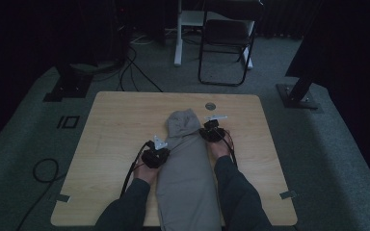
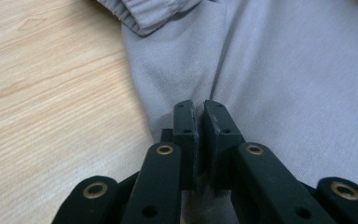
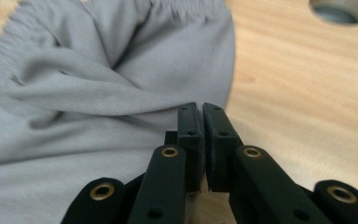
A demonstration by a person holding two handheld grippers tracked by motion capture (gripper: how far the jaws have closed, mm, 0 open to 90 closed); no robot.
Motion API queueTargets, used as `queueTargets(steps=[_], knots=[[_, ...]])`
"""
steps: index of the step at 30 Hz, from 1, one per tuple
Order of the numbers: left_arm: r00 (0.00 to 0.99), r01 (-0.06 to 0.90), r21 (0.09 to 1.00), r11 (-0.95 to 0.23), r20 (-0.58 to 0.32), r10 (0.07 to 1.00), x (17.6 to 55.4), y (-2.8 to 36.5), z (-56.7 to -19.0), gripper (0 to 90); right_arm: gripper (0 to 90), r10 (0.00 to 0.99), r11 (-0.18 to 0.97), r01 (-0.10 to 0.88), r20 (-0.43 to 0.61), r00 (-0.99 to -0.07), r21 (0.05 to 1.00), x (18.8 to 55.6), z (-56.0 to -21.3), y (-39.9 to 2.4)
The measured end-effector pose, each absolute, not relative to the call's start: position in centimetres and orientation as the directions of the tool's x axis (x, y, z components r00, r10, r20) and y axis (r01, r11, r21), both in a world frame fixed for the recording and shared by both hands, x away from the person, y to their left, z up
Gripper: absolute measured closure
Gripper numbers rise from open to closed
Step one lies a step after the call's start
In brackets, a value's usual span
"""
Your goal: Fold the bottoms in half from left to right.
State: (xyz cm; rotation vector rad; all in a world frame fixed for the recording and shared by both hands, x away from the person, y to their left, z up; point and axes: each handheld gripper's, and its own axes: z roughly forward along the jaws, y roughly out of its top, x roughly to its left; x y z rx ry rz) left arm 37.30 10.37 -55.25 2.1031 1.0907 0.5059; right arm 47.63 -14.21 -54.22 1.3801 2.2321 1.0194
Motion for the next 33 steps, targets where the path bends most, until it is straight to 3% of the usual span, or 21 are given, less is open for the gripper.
queueTargets(steps=[13, 18, 20, 24, 33], knots=[[0.612, 0.535, 0.726, -0.432, 0.019, 0.79, 33.7, 11.9, -55.1, 83.4, 85.6, 0.808, 0.403, 0.601, 0.041, -0.588, 0.69, 43.0, -54.6, -13.7], [0.586, 0.531, 0.751, -0.393, 0.01, 0.81, 34.5, 12.4, -54.6, 70.9, 61.2, 0.755, 0.492, 0.535, -0.031, -0.655, 0.687, 41.6, -54.2, -13.1], [0.571, 0.537, 0.754, -0.379, 0.006, 0.821, 35.1, 12.6, -54.6, 70.8, 53.8, 0.746, 0.499, 0.508, -0.051, -0.664, 0.703, 41.7, -54.0, -12.5], [0.554, 0.56, 0.74, -0.372, 0.0, 0.833, 36.0, 12.9, -55.2, 71.1, 49.3, 0.717, 0.523, 0.446, -0.092, -0.692, 0.726, 41.9, -53.4, -10.9], [0.563, 0.542, 0.753, -0.374, 0.005, 0.827, 35.6, 12.5, -55.5, 85.5, 44.4, 0.588, 0.665, 0.279, -0.254, -0.768, 0.693, 42.4, -52.8, -5.9]])
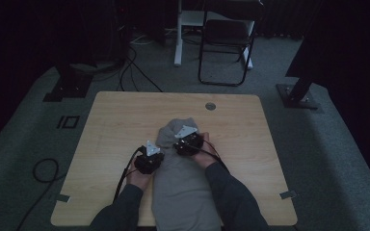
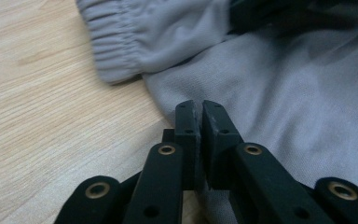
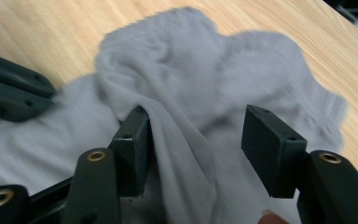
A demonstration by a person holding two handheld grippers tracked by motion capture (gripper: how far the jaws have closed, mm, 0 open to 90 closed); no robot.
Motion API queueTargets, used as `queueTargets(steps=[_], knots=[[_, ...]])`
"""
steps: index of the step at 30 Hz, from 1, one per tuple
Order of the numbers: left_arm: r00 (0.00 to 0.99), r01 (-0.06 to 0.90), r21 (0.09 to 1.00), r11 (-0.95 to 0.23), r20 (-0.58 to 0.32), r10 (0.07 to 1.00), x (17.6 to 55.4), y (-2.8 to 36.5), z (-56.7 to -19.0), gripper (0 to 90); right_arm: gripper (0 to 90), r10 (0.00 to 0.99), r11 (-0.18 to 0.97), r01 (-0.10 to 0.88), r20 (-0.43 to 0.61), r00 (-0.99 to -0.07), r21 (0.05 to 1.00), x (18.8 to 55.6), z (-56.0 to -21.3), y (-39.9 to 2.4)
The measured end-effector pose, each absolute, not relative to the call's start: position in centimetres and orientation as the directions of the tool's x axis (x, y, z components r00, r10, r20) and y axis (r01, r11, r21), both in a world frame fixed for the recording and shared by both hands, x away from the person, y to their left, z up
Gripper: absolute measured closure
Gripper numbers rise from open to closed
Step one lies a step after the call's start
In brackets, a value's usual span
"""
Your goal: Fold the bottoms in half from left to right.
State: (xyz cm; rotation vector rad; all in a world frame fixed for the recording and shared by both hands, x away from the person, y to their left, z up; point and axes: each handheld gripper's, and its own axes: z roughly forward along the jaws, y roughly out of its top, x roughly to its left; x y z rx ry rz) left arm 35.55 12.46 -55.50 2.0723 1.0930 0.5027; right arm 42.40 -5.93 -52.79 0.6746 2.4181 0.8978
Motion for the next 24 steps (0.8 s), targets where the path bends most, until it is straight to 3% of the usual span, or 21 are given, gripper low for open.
queueTargets(steps=[1, 2, 4, 7, 11, 14, 19, 24], knots=[[0.563, 0.542, 0.753, -0.374, 0.005, 0.827, 35.6, 12.5, -55.5, 85.7, 44.4, 0.588, 0.665, 0.279, -0.254, -0.768, 0.693, 42.4, -52.8, -5.9], [0.565, 0.543, 0.753, -0.372, 0.001, 0.825, 35.5, 12.6, -55.5, 85.9, 58.8, 0.554, 0.692, 0.259, -0.266, -0.789, 0.673, 42.6, -52.9, -5.0], [0.566, 0.542, 0.753, -0.374, 0.003, 0.824, 35.5, 12.5, -55.5, 86.3, 75.4, 0.559, 0.687, 0.274, -0.248, -0.791, 0.673, 42.9, -52.9, -4.7], [0.564, 0.534, 0.753, -0.384, 0.021, 0.826, 35.4, 12.4, -55.5, 87.0, 87.5, 0.628, 0.615, 0.318, -0.205, -0.751, 0.721, 43.6, -51.9, -5.4], [0.565, 0.526, 0.753, -0.395, 0.037, 0.824, 35.3, 12.2, -55.5, 87.3, 89.8, 0.702, 0.57, 0.328, -0.239, -0.671, 0.753, 44.5, -50.4, -6.8], [0.566, 0.528, 0.751, -0.397, 0.038, 0.824, 35.3, 12.3, -55.5, 87.3, 89.7, 0.823, 0.418, 0.444, -0.124, -0.554, 0.792, 46.3, -49.1, -10.0], [0.562, 0.527, 0.753, -0.394, 0.039, 0.826, 35.3, 12.2, -55.5, 86.3, 86.8, 0.839, 0.436, 0.52, -0.123, -0.53, 0.735, 46.5, -51.2, -11.4], [0.544, 0.543, 0.756, -0.365, 0.014, 0.839, 35.5, 12.6, -55.5, 69.5, 85.3, 0.869, 0.397, 0.584, -0.084, -0.488, 0.708, 46.4, -52.8, -12.7]])
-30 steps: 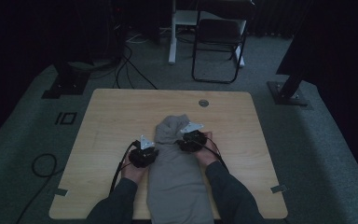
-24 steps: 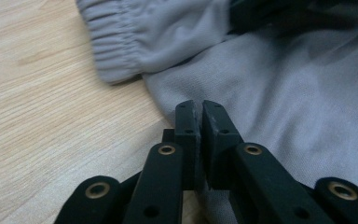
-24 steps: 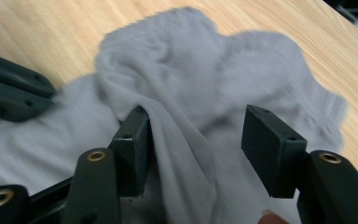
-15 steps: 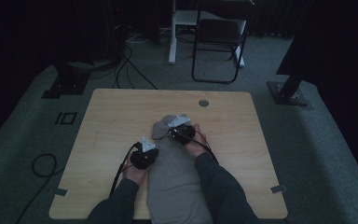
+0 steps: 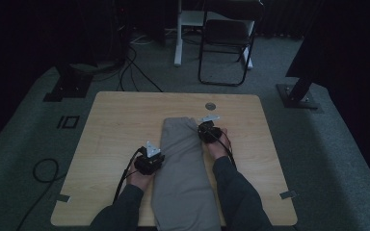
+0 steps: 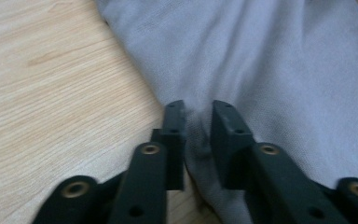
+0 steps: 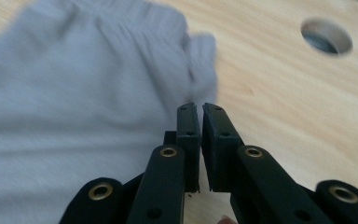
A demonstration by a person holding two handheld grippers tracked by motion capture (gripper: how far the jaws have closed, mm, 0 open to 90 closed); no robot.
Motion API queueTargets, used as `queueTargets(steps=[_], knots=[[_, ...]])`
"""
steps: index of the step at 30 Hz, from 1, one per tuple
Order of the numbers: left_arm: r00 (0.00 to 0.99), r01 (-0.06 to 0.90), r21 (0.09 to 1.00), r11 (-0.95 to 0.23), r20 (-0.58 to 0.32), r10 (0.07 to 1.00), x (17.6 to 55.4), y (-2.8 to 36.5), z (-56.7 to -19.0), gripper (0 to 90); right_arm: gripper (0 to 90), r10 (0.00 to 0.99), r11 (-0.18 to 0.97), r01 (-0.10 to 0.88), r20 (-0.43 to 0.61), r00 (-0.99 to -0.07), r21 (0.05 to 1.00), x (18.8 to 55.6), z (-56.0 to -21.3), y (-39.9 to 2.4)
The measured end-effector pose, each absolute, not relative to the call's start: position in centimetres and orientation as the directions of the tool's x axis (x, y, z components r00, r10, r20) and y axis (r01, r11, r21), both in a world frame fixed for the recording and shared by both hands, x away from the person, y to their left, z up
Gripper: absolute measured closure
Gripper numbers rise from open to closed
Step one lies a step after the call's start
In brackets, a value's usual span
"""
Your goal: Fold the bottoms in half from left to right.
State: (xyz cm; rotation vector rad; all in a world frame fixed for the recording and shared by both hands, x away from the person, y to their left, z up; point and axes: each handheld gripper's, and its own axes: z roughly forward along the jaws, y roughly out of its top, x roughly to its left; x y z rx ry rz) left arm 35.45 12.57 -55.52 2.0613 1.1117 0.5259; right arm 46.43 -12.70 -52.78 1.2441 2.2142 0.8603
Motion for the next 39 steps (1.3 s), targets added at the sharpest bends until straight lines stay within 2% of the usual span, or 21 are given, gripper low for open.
queueTargets(steps=[1, 4, 5, 6, 7, 11, 13, 16, 17, 20, 22, 24, 27, 30, 34, 35, 37, 39], knots=[[0.544, 0.547, 0.757, -0.358, 0.004, 0.839, 35.5, 12.7, -55.5, 65.8, 84.4, 0.871, 0.389, 0.592, -0.074, -0.485, 0.705, 46.4, -52.8, -13.0], [0.547, 0.55, 0.761, -0.344, -0.017, 0.837, 35.8, 12.9, -55.5, 62.2, 76.4, 0.859, 0.376, 0.581, -0.038, -0.51, 0.722, 46.1, -52.7, -13.4], [0.547, 0.55, 0.763, -0.34, -0.021, 0.837, 35.9, 12.9, -55.4, 62.2, 76.4, 0.859, 0.376, 0.581, -0.038, -0.51, 0.722, 46.1, -52.7, -13.4], [0.548, 0.547, 0.767, -0.336, -0.024, 0.836, 36.1, 12.9, -55.3, 60.6, 67.8, 0.839, 0.374, 0.555, -0.016, -0.543, 0.743, 46.1, -52.5, -13.4], [0.549, 0.548, 0.767, -0.335, -0.028, 0.836, 36.3, 12.9, -55.2, 60.1, 64.4, 0.836, 0.384, 0.55, -0.025, -0.548, 0.742, 46.2, -52.4, -13.2], [0.543, 0.549, 0.77, -0.326, -0.032, 0.839, 37.2, 12.5, -54.9, 59.1, 59.1, 0.834, 0.391, 0.557, -0.027, -0.551, 0.733, 46.9, -52.8, -12.3], [0.544, 0.554, 0.767, -0.325, -0.038, 0.838, 37.6, 12.3, -54.9, 58.9, 60.9, 0.838, 0.404, 0.57, -0.04, -0.544, 0.715, 47.4, -53.4, -12.1], [0.542, 0.582, 0.74, -0.338, -0.042, 0.839, 38.1, 11.8, -55.4, 62.8, 87.1, 0.847, 0.414, 0.598, -0.051, -0.529, 0.686, 47.6, -54.2, -12.1], [0.548, 0.573, 0.747, -0.335, -0.046, 0.835, 38.0, 11.7, -55.5, 65.0, 89.9, 0.854, 0.411, 0.597, -0.062, -0.517, 0.689, 47.4, -54.2, -12.1], [0.553, 0.575, 0.743, -0.343, -0.043, 0.832, 37.8, 11.6, -55.4, 71.5, 90.0, 0.858, 0.402, 0.558, -0.085, -0.507, 0.726, 46.5, -53.5, -12.6], [0.556, 0.574, 0.743, -0.343, -0.046, 0.83, 37.8, 11.5, -55.4, 71.9, 90.0, 0.866, 0.388, 0.532, -0.099, -0.49, 0.752, 45.8, -53.1, -13.1], [0.562, 0.573, 0.741, -0.35, -0.045, 0.826, 37.8, 11.4, -55.4, 69.2, 89.8, 0.861, 0.406, 0.531, -0.117, -0.495, 0.744, 45.4, -53.4, -13.4], [0.558, 0.567, 0.746, -0.349, -0.036, 0.829, 38.3, 11.3, -55.1, 62.2, 84.8, 0.846, 0.461, 0.538, -0.166, -0.507, 0.706, 45.1, -54.7, -13.2], [0.547, 0.562, 0.754, -0.341, -0.029, 0.837, 38.9, 11.2, -54.7, 59.0, 84.1, 0.854, 0.433, 0.547, -0.133, -0.502, 0.716, 45.1, -54.9, -13.4], [0.527, 0.553, 0.762, -0.337, -0.007, 0.85, 40.7, 10.6, -54.1, 57.0, 83.0, 0.846, 0.449, 0.546, -0.14, -0.514, 0.708, 45.1, -54.8, -13.4], [0.526, 0.565, 0.751, -0.343, -0.007, 0.85, 41.5, 10.3, -54.4, 57.9, 83.1, 0.848, 0.443, 0.549, -0.134, -0.512, 0.709, 45.0, -54.9, -13.4], [0.531, 0.59, 0.725, -0.356, -0.016, 0.847, 41.8, 10.3, -55.0, 66.0, 83.3, 0.85, 0.431, 0.553, -0.116, -0.513, 0.713, 44.9, -54.9, -13.6], [0.539, 0.573, 0.737, -0.358, -0.01, 0.842, 41.5, 10.3, -55.2, 72.7, 83.4, 0.856, 0.407, 0.566, -0.083, -0.511, 0.717, 44.7, -54.9, -13.8]])
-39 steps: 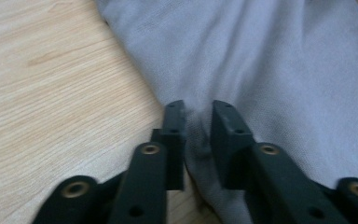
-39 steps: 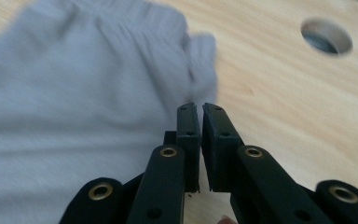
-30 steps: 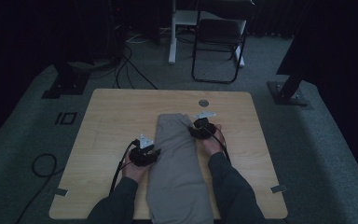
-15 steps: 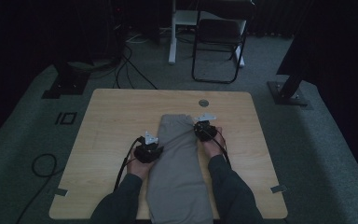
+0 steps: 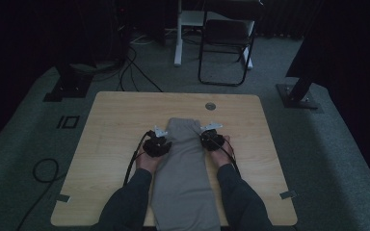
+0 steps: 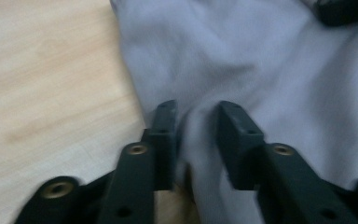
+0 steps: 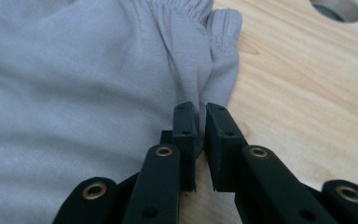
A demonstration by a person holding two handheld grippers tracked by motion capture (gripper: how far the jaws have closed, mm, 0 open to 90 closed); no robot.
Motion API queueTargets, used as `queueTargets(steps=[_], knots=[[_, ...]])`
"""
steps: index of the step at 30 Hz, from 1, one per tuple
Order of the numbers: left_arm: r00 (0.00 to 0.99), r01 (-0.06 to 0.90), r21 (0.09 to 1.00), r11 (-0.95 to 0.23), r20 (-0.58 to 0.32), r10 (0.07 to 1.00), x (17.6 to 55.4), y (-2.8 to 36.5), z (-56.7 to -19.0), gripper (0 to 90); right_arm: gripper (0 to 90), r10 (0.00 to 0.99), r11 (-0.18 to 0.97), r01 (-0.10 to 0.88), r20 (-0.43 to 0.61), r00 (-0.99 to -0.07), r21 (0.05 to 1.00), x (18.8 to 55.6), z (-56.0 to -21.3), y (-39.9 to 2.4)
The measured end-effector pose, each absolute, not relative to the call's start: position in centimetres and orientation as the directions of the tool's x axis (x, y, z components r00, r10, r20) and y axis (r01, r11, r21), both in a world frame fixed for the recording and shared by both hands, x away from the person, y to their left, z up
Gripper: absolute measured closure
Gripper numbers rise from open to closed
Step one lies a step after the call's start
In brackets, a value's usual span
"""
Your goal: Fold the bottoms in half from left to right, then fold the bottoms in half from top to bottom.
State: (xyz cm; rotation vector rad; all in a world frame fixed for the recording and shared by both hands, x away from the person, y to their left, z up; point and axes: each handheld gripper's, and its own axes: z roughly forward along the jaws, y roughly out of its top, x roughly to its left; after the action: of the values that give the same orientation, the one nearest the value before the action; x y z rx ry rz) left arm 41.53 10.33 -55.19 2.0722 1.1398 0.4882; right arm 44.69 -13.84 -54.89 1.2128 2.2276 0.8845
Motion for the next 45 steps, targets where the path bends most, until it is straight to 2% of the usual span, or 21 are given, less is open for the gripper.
queueTargets(steps=[3, 15, 27, 30, 35, 36, 40, 42, 45], knots=[[0.569, 0.559, 0.738, -0.378, -0.01, 0.822, 40.3, 10.6, -55.2, 76.6, 83.5, 0.858, 0.381, 0.576, -0.044, -0.512, 0.723, 44.1, -54.9, -14.4], [0.601, 0.536, 0.755, -0.377, -0.027, 0.799, 36.5, 11.5, -55.5, 75.9, 81.8, 0.838, 0.37, 0.56, -0.006, -0.546, 0.741, 40.2, -55.3, -15.3], [0.595, 0.532, 0.754, -0.385, -0.009, 0.804, 34.8, 11.4, -55.6, 75.6, 82.3, 0.835, 0.359, 0.566, 0.016, -0.55, 0.743, 39.4, -55.3, -15.3], [0.599, 0.527, 0.755, -0.391, -0.003, 0.801, 34.0, 11.2, -55.6, 70.3, 81.2, 0.828, 0.366, 0.567, 0.02, -0.56, 0.738, 39.1, -55.2, -15.2], [0.612, 0.522, 0.754, -0.4, -0.005, 0.791, 33.9, 11.2, -55.6, 62.5, 72.7, 0.831, 0.355, 0.577, 0.035, -0.556, 0.735, 39.2, -55.2, -15.4], [0.614, 0.524, 0.753, -0.399, -0.01, 0.789, 33.9, 11.1, -55.6, 58.6, 62.4, 0.834, 0.347, 0.579, 0.039, -0.55, 0.737, 39.2, -55.3, -15.4], [0.583, 0.488, 0.787, -0.377, 0.028, 0.812, 33.7, 11.3, -55.3, 55.4, 46.7, 0.819, 0.358, 0.588, 0.057, -0.571, 0.726, 39.3, -55.1, -15.1], [0.56, 0.47, 0.82, -0.327, 0.009, 0.829, 33.8, 11.7, -55.0, 54.4, 45.3, 0.816, 0.354, 0.591, 0.069, -0.574, 0.724, 39.4, -55.1, -15.0], [0.55, 0.489, 0.814, -0.314, -0.008, 0.835, 34.8, 12.0, -54.9, 51.0, 40.4, 0.821, 0.345, 0.578, 0.061, -0.568, 0.74, 39.5, -54.8, -14.9]])
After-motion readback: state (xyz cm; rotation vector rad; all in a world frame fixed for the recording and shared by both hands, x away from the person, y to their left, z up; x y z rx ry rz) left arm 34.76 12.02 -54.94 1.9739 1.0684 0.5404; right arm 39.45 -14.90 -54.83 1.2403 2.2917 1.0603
